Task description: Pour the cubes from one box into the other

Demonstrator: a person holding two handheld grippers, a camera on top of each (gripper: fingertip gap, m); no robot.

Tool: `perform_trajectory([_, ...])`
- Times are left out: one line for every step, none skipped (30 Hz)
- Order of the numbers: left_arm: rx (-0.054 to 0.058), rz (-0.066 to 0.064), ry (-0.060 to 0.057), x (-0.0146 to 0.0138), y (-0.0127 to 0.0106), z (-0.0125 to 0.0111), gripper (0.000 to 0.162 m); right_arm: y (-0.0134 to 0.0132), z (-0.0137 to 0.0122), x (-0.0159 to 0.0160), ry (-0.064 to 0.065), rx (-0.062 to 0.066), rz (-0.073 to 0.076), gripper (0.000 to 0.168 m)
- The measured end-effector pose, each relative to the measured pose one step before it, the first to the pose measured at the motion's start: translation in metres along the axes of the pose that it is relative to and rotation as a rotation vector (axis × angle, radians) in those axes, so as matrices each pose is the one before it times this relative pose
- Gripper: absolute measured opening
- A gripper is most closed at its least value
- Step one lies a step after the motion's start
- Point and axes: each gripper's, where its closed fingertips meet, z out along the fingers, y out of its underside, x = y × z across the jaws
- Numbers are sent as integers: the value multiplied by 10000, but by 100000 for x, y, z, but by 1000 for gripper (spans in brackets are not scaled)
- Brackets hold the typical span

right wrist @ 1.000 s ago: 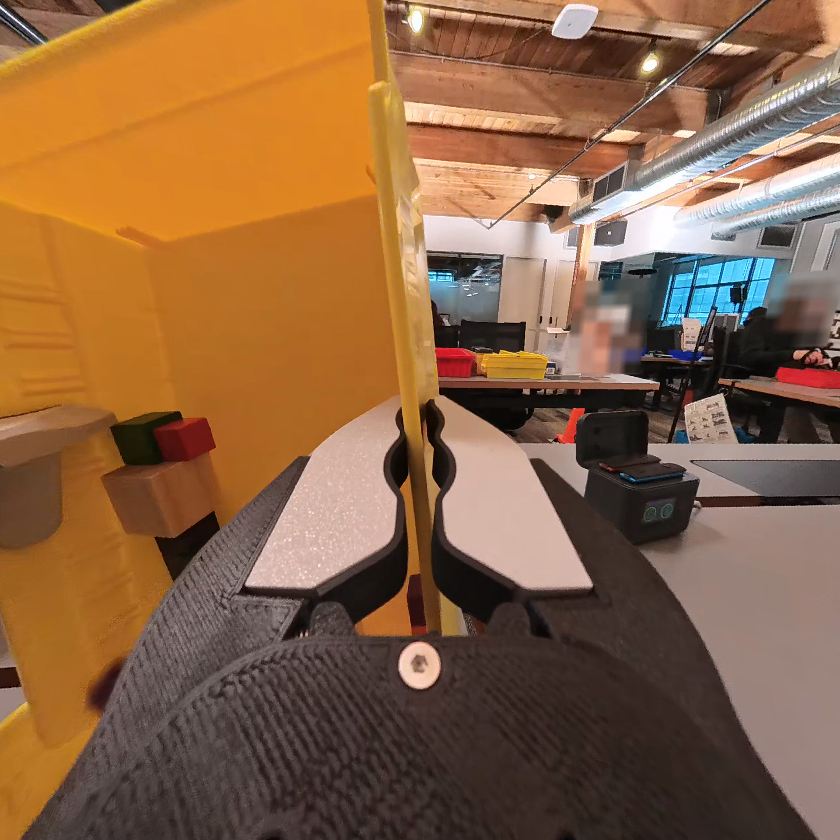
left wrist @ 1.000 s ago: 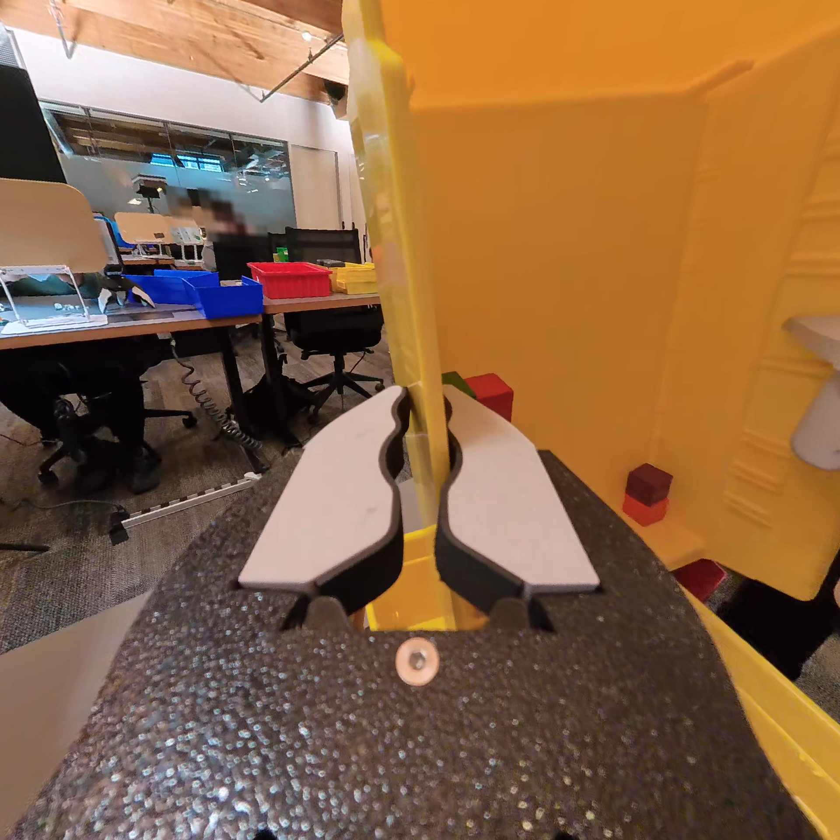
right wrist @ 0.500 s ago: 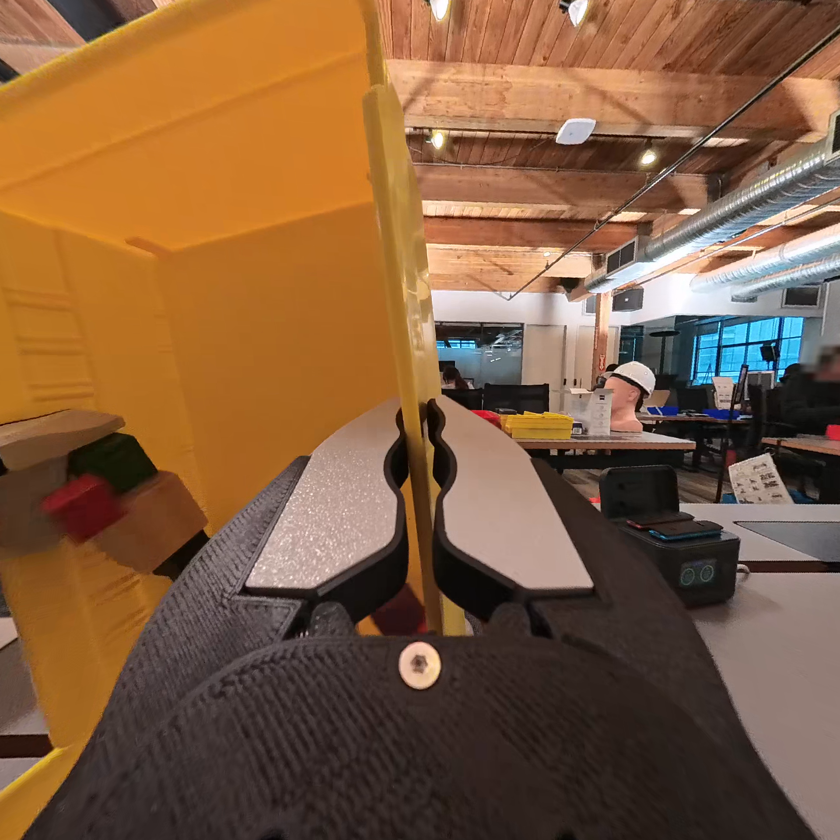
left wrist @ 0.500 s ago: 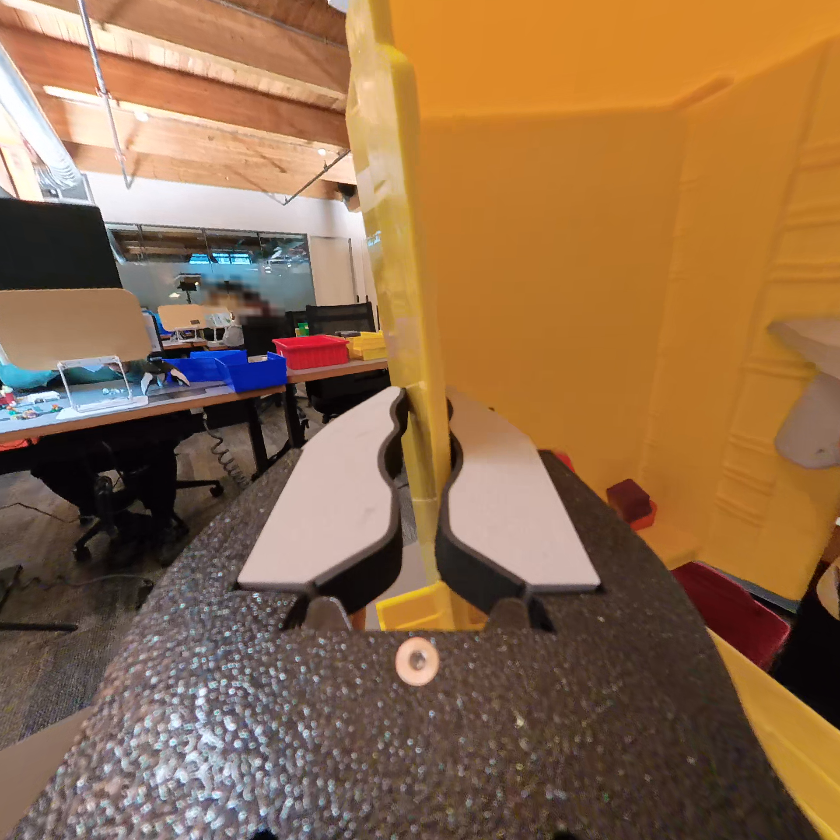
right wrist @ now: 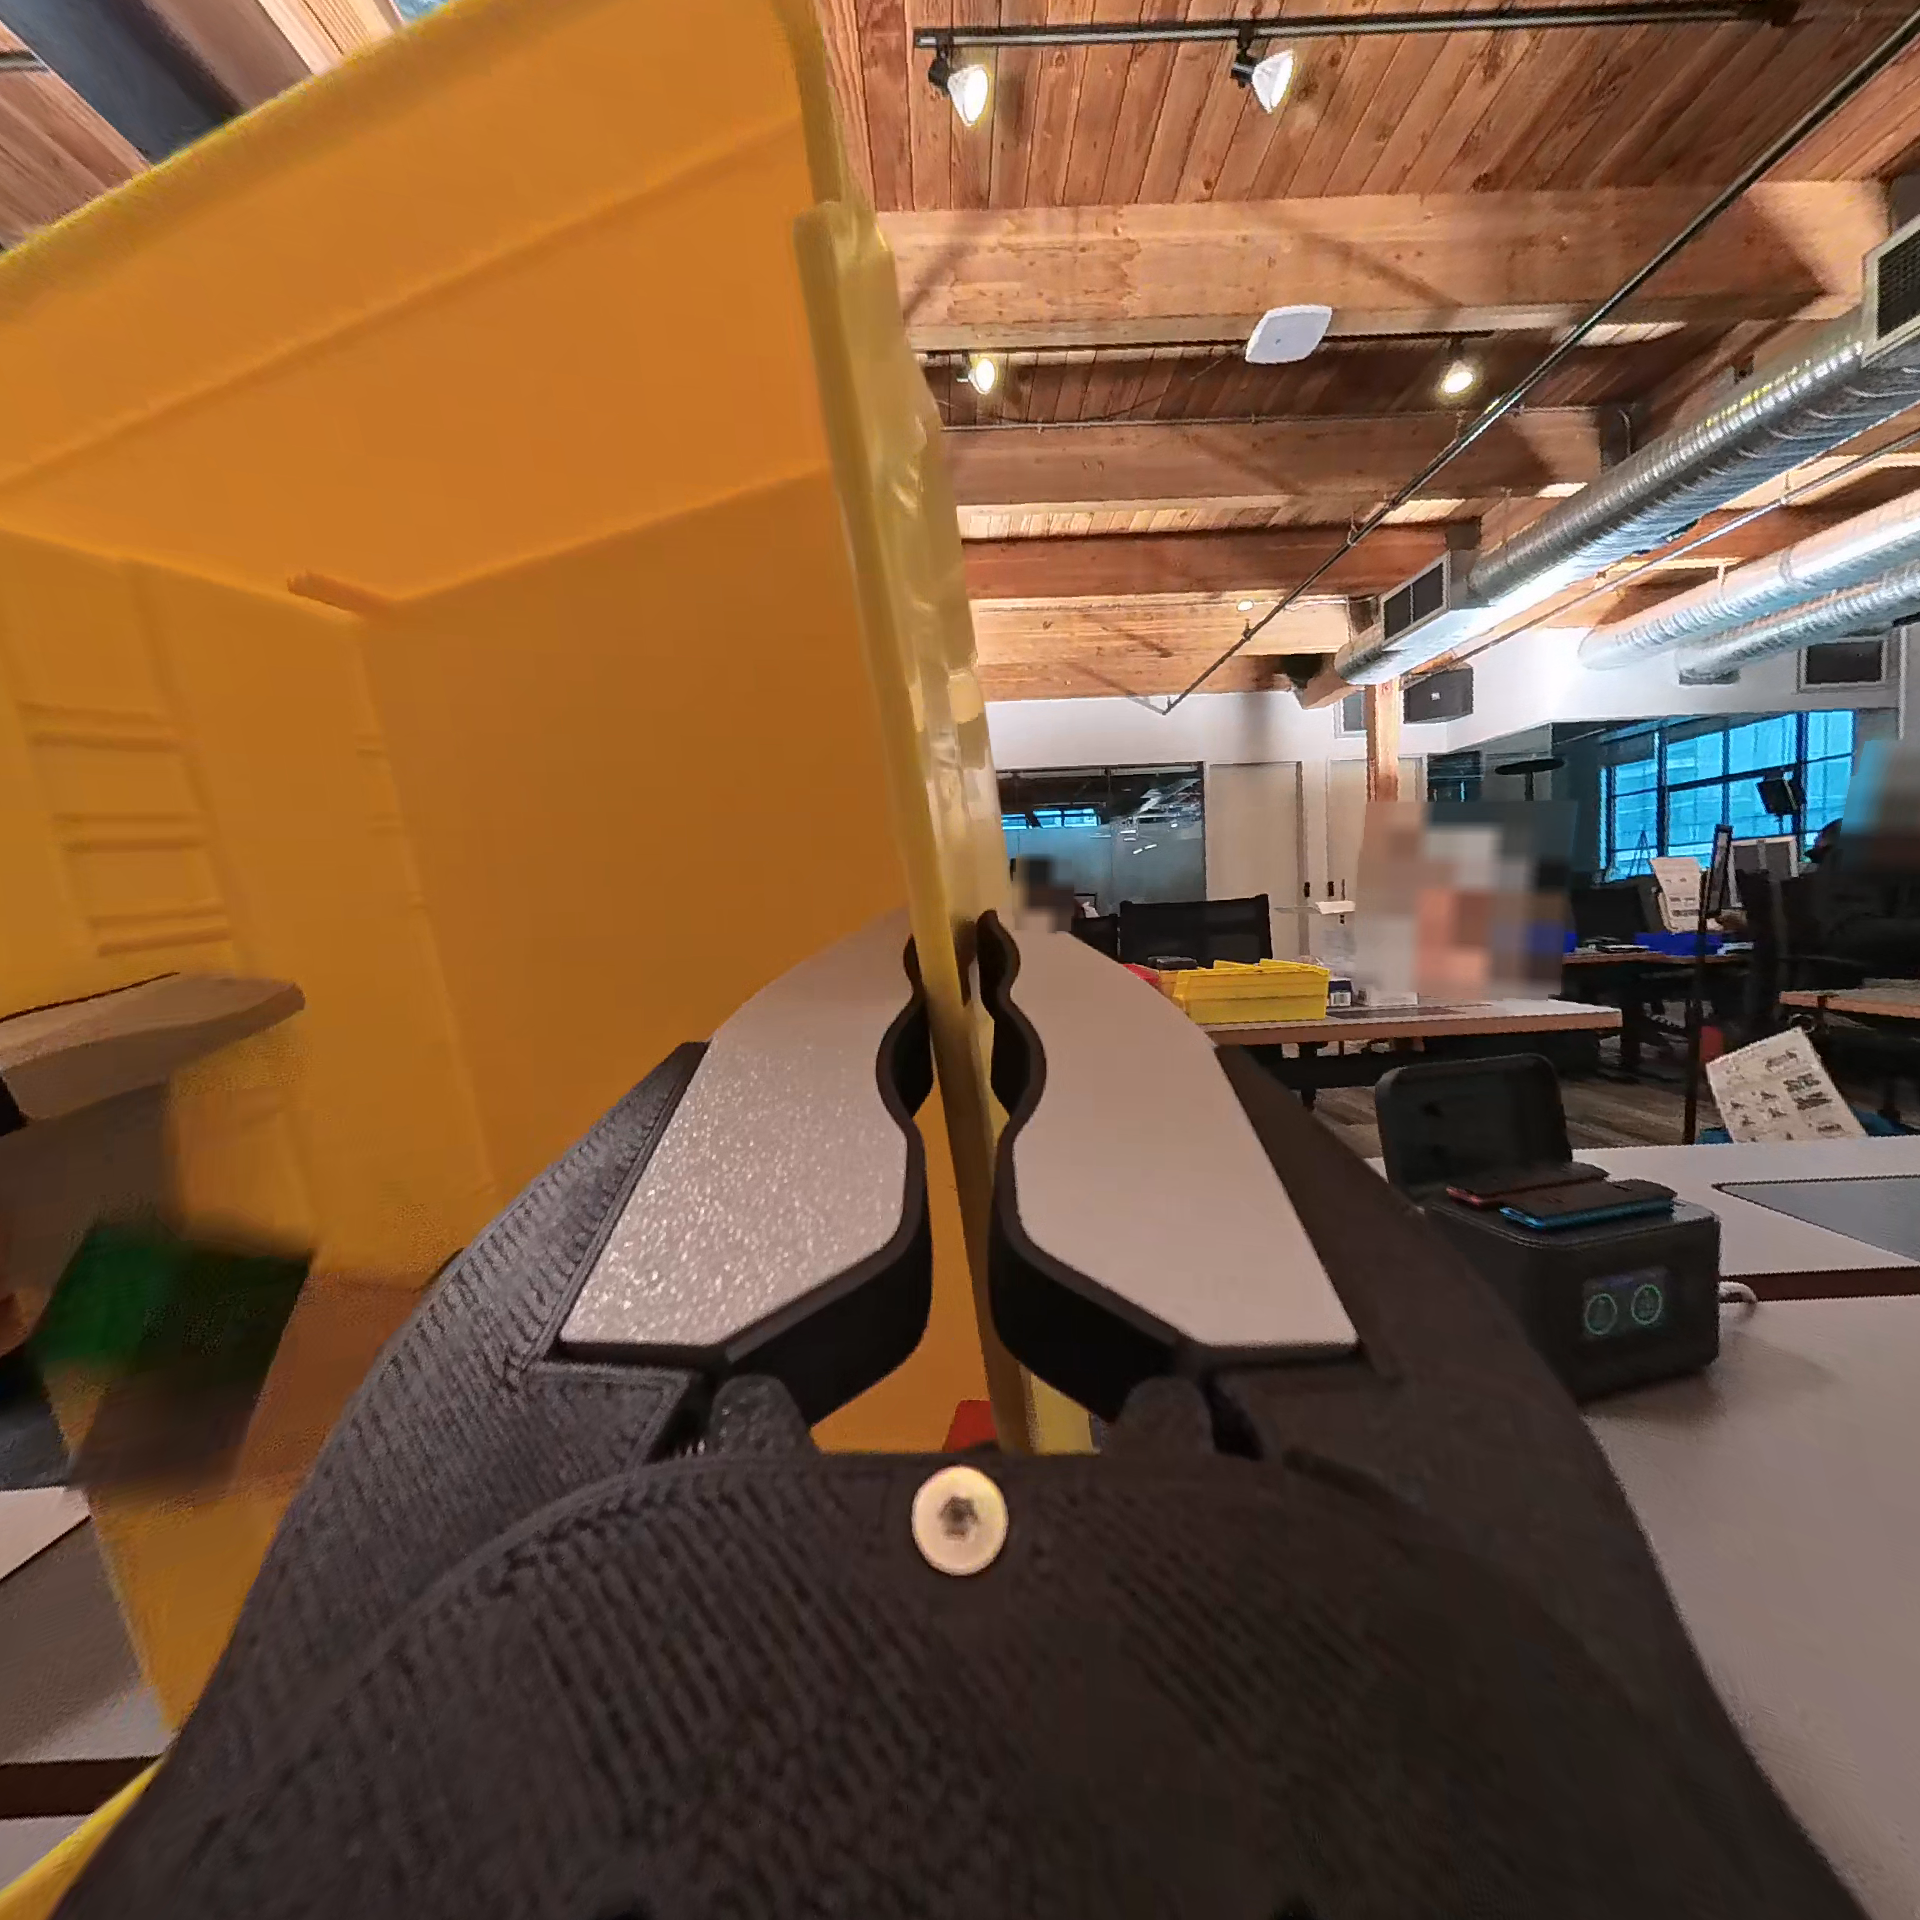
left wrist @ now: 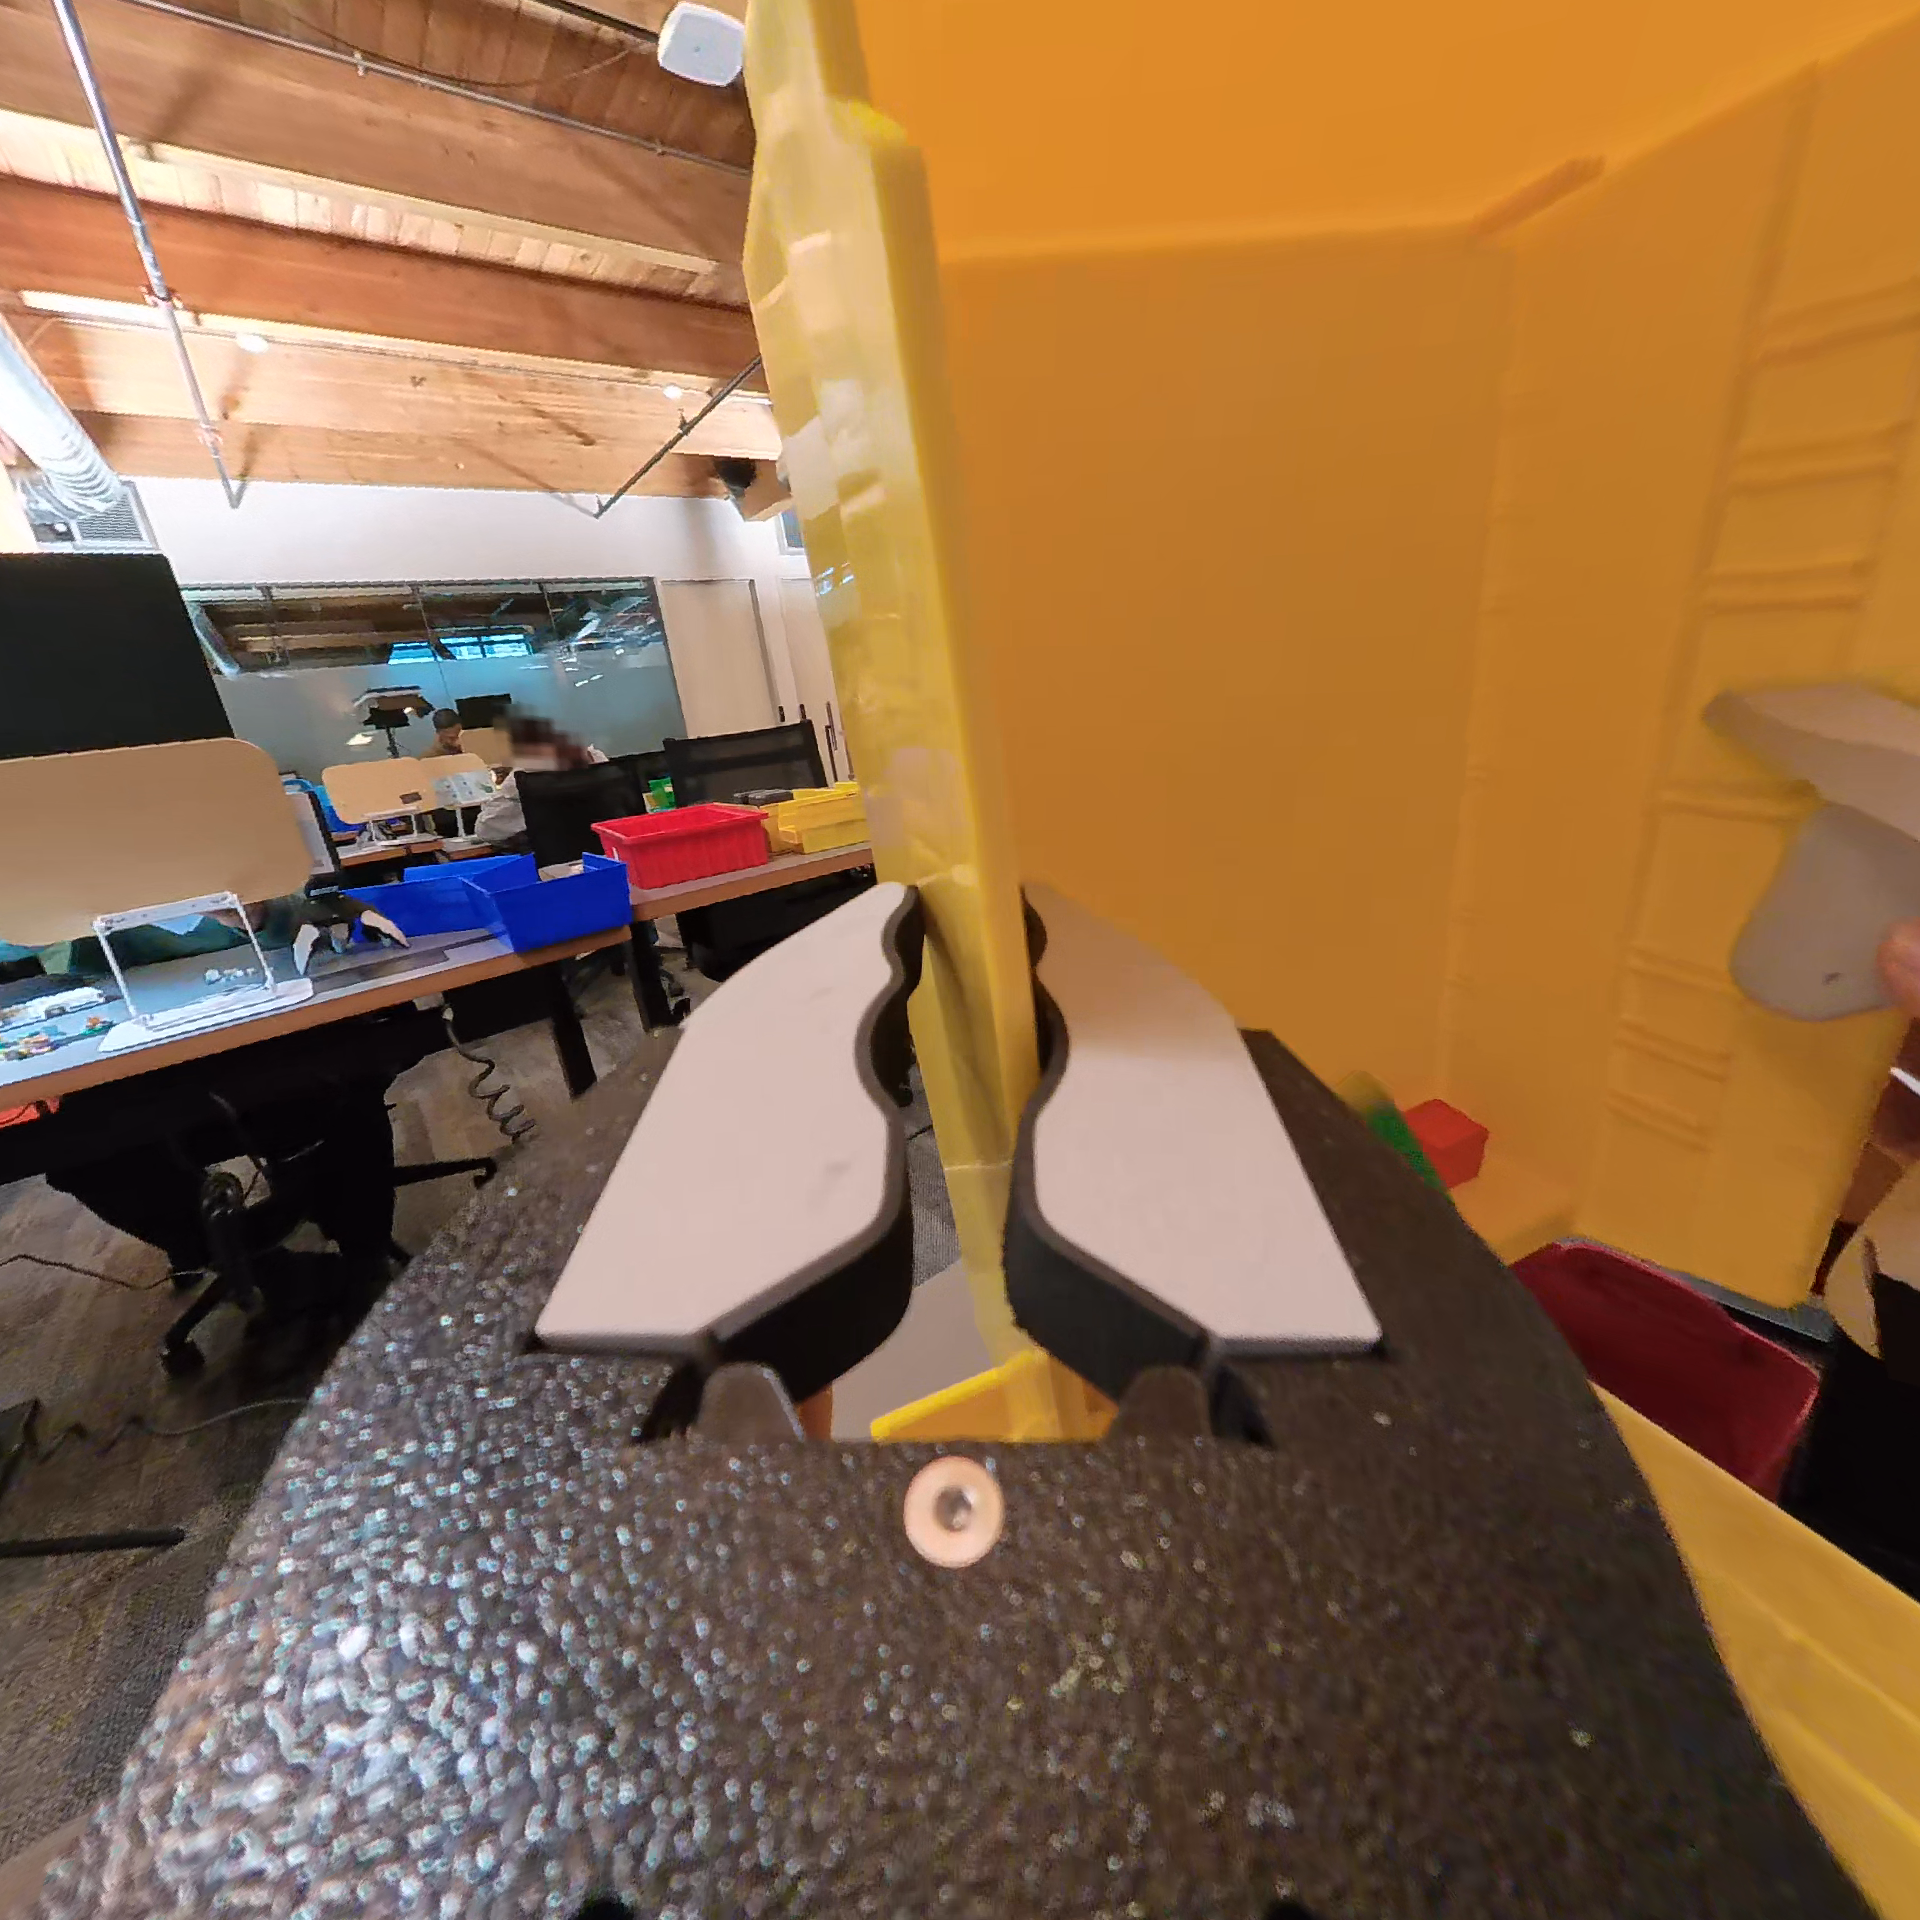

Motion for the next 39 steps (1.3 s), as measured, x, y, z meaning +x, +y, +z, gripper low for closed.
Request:
perform_trajectory([-73, 47, 16, -19, 135, 165, 15, 110, 42, 60, 30, -29, -52, 6])
perform_trajectory([-103, 28, 3, -57, 218, 143, 14, 110, 48, 34, -9, -17, 62, 6])
perform_trajectory([-35, 42, 18, 5, 140, 64, 14, 95, 33, 54, 16, -38, 2, 6])
perform_trajectory([-16, 26, 26, 36, 99, 20, 15, 34, 14, 23, 23, 7, -62, 6])
perform_trajectory([-22, -29, 7, 2, 112, 5, 15, 28, 25, -10, -29, 24, 58, 6])
perform_trajectory([2, 17, -2, -25, 64, 16, 15, 75, 29, 21, -28, -24, 61, 7])
perform_trajectory([5, 22, 9, 24, 41, 2, 15, 62, 17, 21, 14, -16, -59, 7])
perform_trajectory([3, -65, 36, 26, 18, 8, 15, 2, -25, -11, -28, 31, -20, 7])
perform_trajectory([41, -45, 14, -7, -40, -35, 15, -16, -30, -24, -87, 36, 94, 7])
perform_trajectory([96, 69, 15, 52, -137, -96, 15, -23, -24, 22, -41, 18, -51, 7])
perform_trajectory([81, 101, 31, 117, -157, -97, 16, -162, -57, 46, -21, 102, -83, 6])
perform_trajectory([85, 116, 19, 129, -245, -93, 16, -259, -21, 46, -64, 172, 171, 7])
perform_trajectory([178, 194, -38, 138, -405, -135, 16, -235, 16, 59, -33, 126, 218, 7])
perform_trajectory([180, 212, -60, 156, -459, -121, 17, -222, -8, 40, 29, 136, 30, 6])
perform_trajectory([105, 103, -82, 57, -349, -58, 17, -214, -31, -21, -1, 171, 19, 6])
perform_trajectory([109, 20, -34, -3, -276, -29, 17, -81, 3, -6, -29, 56, 100, 6])
perform_trajectory([45, 11, -19, -55, -119, 33, 17, 83, 41, 14, -11, -59, -10, 6])
perform_trajectory([-42, 7, 15, -42, 40, 74, 17, 127, 38, 14, 12, -79, -147, 6])
perform_trajectory([-64, -2, 7, -87, 119, 53, 16, 127, 9, -30, -20, -51, -108, 6])
perform_trajectory([-11, 10, 3, -71, 84, -6, 16, 122, 20, -37, -35, -41, 11, 6])
perform_trajectory([-3, -42, 0, -69, 61, -26, 16, 69, 17, -62, -12, -4, -18, 6])
perform_trajectory([-10, -118, 5, -47, 38, -19, 16, 2, 13, -55, 3, 45, 15, 6])
perform_trajectory([28, -12, -47, -50, -27, -47, 16, 22, 51, -58, -5, 26, 108, 6])
perform_trajectory([34, 22, -45, -3, -50, -41, 16, 53, 44, -12, 46, 22, 58, 6])
perform_trajectory([13, -47, 6, 15, -44, -22, 16, -70, 5, 0, 31, 83, 14, 6])
perform_trajectory([-5, 31, 7, -5, -60, -2, 17, -52, 16, -5, -26, 64, 124, 6])
perform_trajectory([82, 136, 20, 36, -188, -16, 17, 32, 15, 53, -4, 6, 167, 6])
perform_trajectory([71, 68, 81, 92, -172, 1, 17, 57, -28, 72, 38, -22, -37, 6])
perform_trajectory([-57, -22, 33, -20, 6, 51, 17, 59, -60, -31, -15, -24, -95, 6])
perform_trajectory([-61, 20, 1, -77, 30, 51, 17, 138, -28, -17, -10, -94, -20, 6])
perform_trajectory([-9, 7, 45, -11, 0, 11, 17, 138, -49, 8, 14, -87, -47, 6])
perform_trajectory([-37, 8, 39, -18, 46, -13, 17, -2, -74, -35, -7, 11, -73, 6])
perform_trajectory([-34, 10, 18, 1, 22, -37, 17, -33, -66, -37, -11, 8, 0, 6])
perform_trajectory([29, 8, 18, 37, -58, -89, 18, -59, -30, -18, 2, -4, -9, 6])
perform_trajectory([46, -76, 36, 40, -72, -77, 18, -70, -10, -32, 7, -2, -42, 6])
perform_trajectory([-21, -83, 11, -8, 25, -43, 18, -100, 3, -75, -12, -2, 11, 6])
perform_trajectory([-39, 28, -32, -70, 49, -70, 18, -145, -14, -119, -23, 6, -14, 6])
perform_trajectory([36, -2, -6, -47, -22, -119, 18, -223, -28, -136, -8, 42, -118, 6])
perform_trajectory([68, -82, 17, -27, -103, -154, 18, -307, -37, -167, -53, 103, -58, 6])
